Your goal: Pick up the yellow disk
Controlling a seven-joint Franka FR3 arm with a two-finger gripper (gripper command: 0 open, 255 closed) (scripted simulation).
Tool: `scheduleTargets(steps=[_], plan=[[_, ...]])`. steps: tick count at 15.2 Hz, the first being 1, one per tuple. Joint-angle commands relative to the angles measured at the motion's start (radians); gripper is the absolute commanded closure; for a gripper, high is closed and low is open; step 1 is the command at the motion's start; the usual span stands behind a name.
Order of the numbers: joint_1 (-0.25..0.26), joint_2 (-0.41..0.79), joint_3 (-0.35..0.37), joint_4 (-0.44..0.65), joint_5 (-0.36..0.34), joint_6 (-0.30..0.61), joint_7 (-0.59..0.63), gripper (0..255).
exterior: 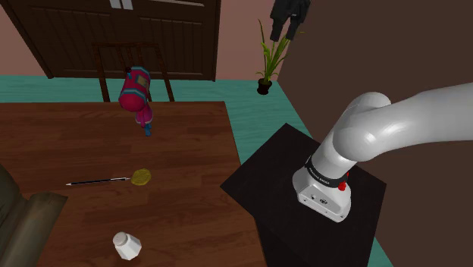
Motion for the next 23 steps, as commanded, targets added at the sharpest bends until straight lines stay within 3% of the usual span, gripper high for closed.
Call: scheduleTargets(steps=[1,12,18,23], plan=[[0.000,0.000,0.000,0.000,0.000,0.000,0.000,0],[0.048,0.086,0.241,-0.180,0.122,0.312,0.229,0],[0.063,0.225,0.380,-0.203,0.162,0.498,0.357,0],[0.056,0.388,0.497,-0.180,0.152,0.653,0.480,0]])
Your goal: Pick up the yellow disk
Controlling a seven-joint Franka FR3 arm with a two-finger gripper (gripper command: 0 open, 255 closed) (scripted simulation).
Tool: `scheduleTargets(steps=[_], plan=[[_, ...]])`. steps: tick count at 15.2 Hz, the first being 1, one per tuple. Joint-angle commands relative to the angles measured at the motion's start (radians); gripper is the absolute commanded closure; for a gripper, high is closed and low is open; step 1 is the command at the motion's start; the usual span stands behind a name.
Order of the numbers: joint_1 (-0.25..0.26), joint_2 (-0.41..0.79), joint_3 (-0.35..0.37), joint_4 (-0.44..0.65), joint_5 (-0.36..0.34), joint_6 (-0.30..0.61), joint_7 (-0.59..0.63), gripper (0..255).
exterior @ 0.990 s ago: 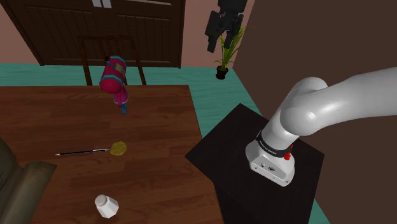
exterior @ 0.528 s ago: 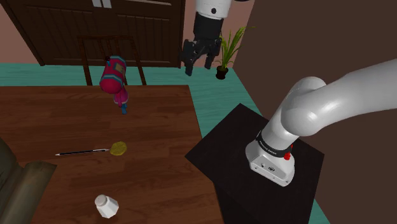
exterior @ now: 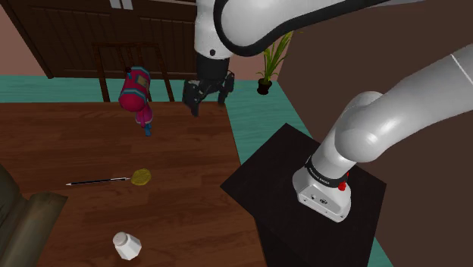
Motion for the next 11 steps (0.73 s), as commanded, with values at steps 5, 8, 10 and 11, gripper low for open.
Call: scheduleTargets(steps=[5,8,10,11], plan=[[-0.032,0.238,0.140,0.068,-0.090,0.176,0.190,0],[-0.049,0.377,0.196,0.121,-0.196,0.246,0.316,0],[-0.050,0.476,0.217,0.164,-0.290,0.281,0.414,0],[-0.044,0.527,0.220,0.189,-0.341,0.294,0.465,0]])
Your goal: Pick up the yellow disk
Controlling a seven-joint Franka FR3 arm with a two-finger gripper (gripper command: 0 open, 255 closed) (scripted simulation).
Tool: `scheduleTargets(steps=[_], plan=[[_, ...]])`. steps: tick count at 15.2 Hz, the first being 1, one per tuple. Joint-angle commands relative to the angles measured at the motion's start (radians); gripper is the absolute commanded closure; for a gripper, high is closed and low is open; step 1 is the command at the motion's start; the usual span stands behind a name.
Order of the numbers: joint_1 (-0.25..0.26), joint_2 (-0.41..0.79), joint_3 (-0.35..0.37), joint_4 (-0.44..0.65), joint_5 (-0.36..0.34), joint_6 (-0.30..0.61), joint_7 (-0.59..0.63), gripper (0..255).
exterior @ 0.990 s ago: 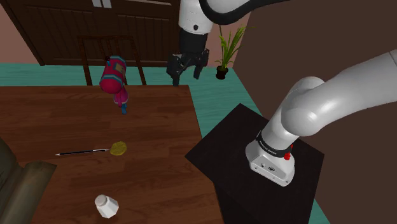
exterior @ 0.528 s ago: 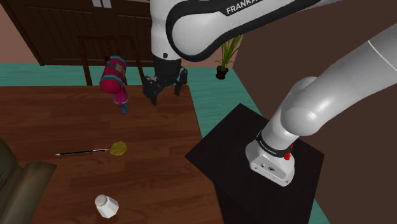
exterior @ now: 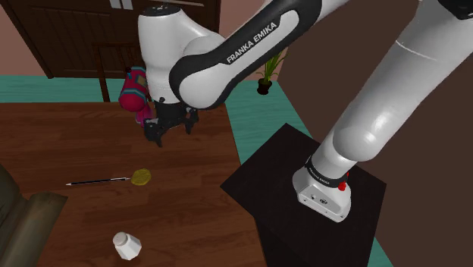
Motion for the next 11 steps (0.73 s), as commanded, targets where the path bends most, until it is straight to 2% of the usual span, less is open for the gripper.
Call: scheduleTargets(steps=[1,6,11], plan=[[0.017,0.117,0.012,0.054,-0.116,0.036,0.122,0],[0.126,0.352,-0.058,0.209,-0.329,0.051,0.328,0],[0.253,0.560,-0.147,0.398,-0.448,0.034,0.450,0]])
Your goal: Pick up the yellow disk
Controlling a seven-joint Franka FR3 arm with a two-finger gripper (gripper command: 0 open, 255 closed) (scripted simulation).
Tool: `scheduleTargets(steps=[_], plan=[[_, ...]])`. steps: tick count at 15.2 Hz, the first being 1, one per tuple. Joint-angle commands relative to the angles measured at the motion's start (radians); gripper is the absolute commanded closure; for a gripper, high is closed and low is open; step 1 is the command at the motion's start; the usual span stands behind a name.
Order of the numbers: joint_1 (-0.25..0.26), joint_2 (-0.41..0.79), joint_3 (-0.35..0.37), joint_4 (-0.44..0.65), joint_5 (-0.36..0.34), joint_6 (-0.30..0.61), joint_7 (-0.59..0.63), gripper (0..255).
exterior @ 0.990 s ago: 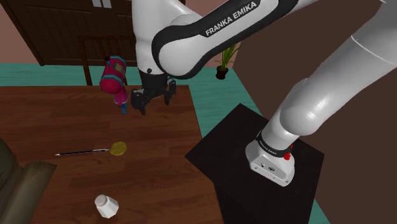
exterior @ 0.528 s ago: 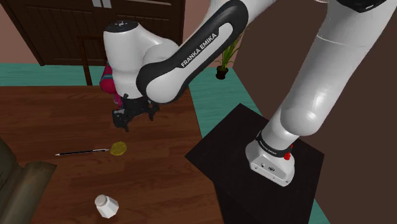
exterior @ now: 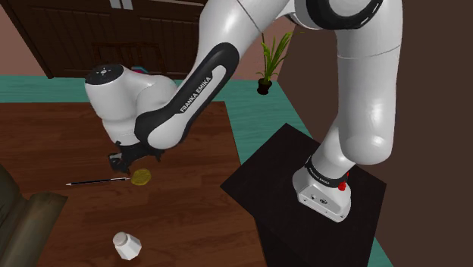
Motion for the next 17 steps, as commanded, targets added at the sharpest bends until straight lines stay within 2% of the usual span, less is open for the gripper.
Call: scheduleTargets(steps=[1,11,12,17], plan=[[0.049,0.083,-0.033,0.084,-0.038,-0.012,0.040,0],[0.087,0.176,-0.079,0.116,-0.087,0.045,0.075,0],[0.086,0.178,-0.080,0.118,-0.087,0.045,0.073,255],[0.086,0.178,-0.080,0.119,-0.087,0.044,0.073,255]])
